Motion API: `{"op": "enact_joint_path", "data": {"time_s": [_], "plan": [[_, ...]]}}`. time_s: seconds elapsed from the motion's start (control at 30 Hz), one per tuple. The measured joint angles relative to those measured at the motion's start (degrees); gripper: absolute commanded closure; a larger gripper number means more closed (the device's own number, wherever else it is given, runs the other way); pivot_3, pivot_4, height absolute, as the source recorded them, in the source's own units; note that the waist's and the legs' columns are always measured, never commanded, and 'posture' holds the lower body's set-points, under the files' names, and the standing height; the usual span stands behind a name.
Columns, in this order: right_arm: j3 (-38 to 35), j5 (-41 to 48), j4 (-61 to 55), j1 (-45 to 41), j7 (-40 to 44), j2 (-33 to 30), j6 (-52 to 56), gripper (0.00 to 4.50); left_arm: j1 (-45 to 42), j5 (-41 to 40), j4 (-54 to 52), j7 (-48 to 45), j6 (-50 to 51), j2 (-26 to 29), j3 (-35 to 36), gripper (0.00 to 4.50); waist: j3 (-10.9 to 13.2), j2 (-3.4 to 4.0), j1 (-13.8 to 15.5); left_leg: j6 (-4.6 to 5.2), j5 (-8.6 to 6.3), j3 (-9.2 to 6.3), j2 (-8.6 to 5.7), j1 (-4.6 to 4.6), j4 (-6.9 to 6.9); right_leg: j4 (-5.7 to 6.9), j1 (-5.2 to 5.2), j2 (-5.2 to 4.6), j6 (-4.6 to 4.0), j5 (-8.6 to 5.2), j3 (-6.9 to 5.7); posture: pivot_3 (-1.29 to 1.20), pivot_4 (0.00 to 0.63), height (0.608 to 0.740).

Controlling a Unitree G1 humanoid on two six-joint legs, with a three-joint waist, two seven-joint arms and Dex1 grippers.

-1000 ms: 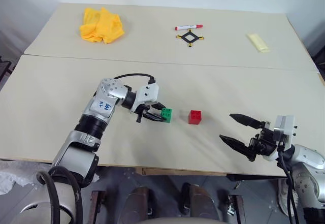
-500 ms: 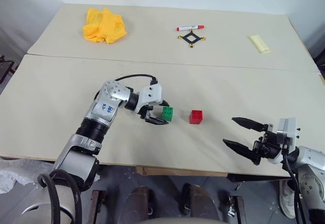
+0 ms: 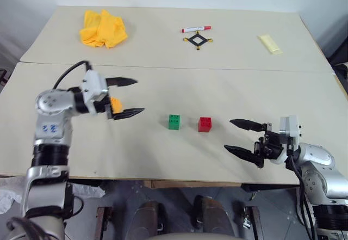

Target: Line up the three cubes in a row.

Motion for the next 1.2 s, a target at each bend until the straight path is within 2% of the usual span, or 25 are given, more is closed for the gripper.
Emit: {"op": "enact_joint_path", "data": {"time_s": [0.07,0.13,0.23,0.4,0.5,0.63,0.77,0.93,0.97,1.03,1.13,1.2], "plan": [[1.5,-0.2,0.1,-2.4,0.0,0.4,0.5,0.0,10.1,-1.2,-4.2,3.7,1.5,3.0,7.0,0.12,0.0,0.0,-0.3,-0.02,-0.02,0.02,0.02,0.05,-0.04,0.02,-0.03,0.0,0.0,0.0,0.11,0.0,0.15,0.74],[2.4,-0.2,-0.3,-4.3,0.0,1.4,0.6,0.0,23.0,-2.3,-7.9,8.1,3.0,5.2,17.2,0.12,0.0,-0.03,-1.3,-0.08,-0.05,0.01,0.1,0.05,-0.12,0.0,-0.06,0.04,-0.01,-0.01,0.13,0.0,0.15,0.74],[3.0,-0.4,-1.3,-4.4,0.1,1.8,0.2,0.0,32.5,-4.5,-10.1,12.8,6.2,4.5,25.8,0.12,0.0,-0.08,-0.2,-0.08,-0.05,-0.15,0.06,0.03,-0.01,0.02,0.04,-0.02,-0.02,-0.01,0.12,0.0,0.15,0.74],[3.5,-0.5,-3.3,-4.8,1.1,1.9,0.0,0.0,44.3,-7.1,-17.5,17.8,8.4,-2.2,28.7,0.12,-0.1,-0.2,1.5,0.03,-0.11,-0.13,-0.16,0.11,0.02,0.0,0.1,-0.25,-0.01,0.0,0.74,0.0,0.15,0.74],[3.2,-0.6,-3.3,-5.2,1.9,1.1,-0.3,0.0,47.7,-8.1,-23.6,20.9,10.7,-5.6,27.8,0.12,-0.2,-0.39,1.5,0.02,-0.13,-0.16,-0.13,0.1,0.0,-0.02,0.09,-0.23,-0.01,0.0,0.76,0.0,0.15,0.74],[2.9,-0.7,-2.8,-6.2,2.6,1.1,-1.4,0.0,45.9,-8.8,-31.8,26.0,12.9,-7.6,24.4,0.12,-0.2,-0.39,1.4,0.0,-0.13,-0.04,-0.13,0.14,-0.03,-0.02,0.07,-0.18,-0.01,0.0,0.84,0.0,0.15,0.74],[2.9,-0.9,-1.5,-6.1,3.0,0.5,-0.7,0.0,37.8,-8.2,-34.9,34.2,17.4,-10.1,18.3,0.12,-0.2,-0.42,1.4,0.01,-0.13,0.04,-0.14,0.14,-0.02,0.03,0.02,-0.1,-0.01,0.01,0.74,0.0,0.15,0.74],[2.5,-1.0,-1.1,-5.7,2.7,0.4,0.2,0.0,28.1,-2.5,-31.9,42.7,23.9,-9.7,11.3,0.12,-0.2,-0.43,0.7,-0.01,-0.14,0.24,-0.07,0.17,-0.12,0.02,-0.06,0.05,0.0,0.01,0.67,0.0,0.15,0.74],[2.7,-1.0,-1.3,-5.3,2.1,0.5,0.7,0.0,18.6,0.8,-24.2,47.3,28.0,-10.9,7.3,0.12,-0.2,-0.44,1.5,-0.04,-0.08,0.17,-0.04,0.08,0.0,0.03,-0.06,0.11,0.0,0.01,0.56,0.0,0.15,0.74],[3.0,-1.0,-1.9,-5.4,2.1,0.5,0.9,0.0,15.6,2.2,-21.5,49.1,29.2,-11.1,5.3,0.12,-0.3,-0.48,1.5,-0.03,-0.08,0.21,-0.07,0.14,-0.03,0.04,-0.04,0.08,0.0,0.01,0.64,0.0,0.15,0.74],[2.9,-1.0,-2.3,-4.6,1.1,0.5,1.4,0.0,12.2,3.4,-16.0,50.4,30.4,-11.7,3.4,0.67,-0.3,-0.48,1.4,-0.04,-0.09,0.21,-0.07,0.11,-0.08,0.0,-0.08,0.09,0.0,0.01,0.62,0.0,0.15,0.74],[2.7,-1.0,-2.8,-3.9,0.4,0.7,1.4,0.0,10.3,3.8,-12.8,49.9,29.5,-11.8,2.7,1.26,-0.3,-0.48,1.4,-0.05,-0.09,0.21,-0.05,0.1,-0.08,0.0,-0.1,0.1,0.0,0.01,0.6,0.0,0.15,0.74]]}}
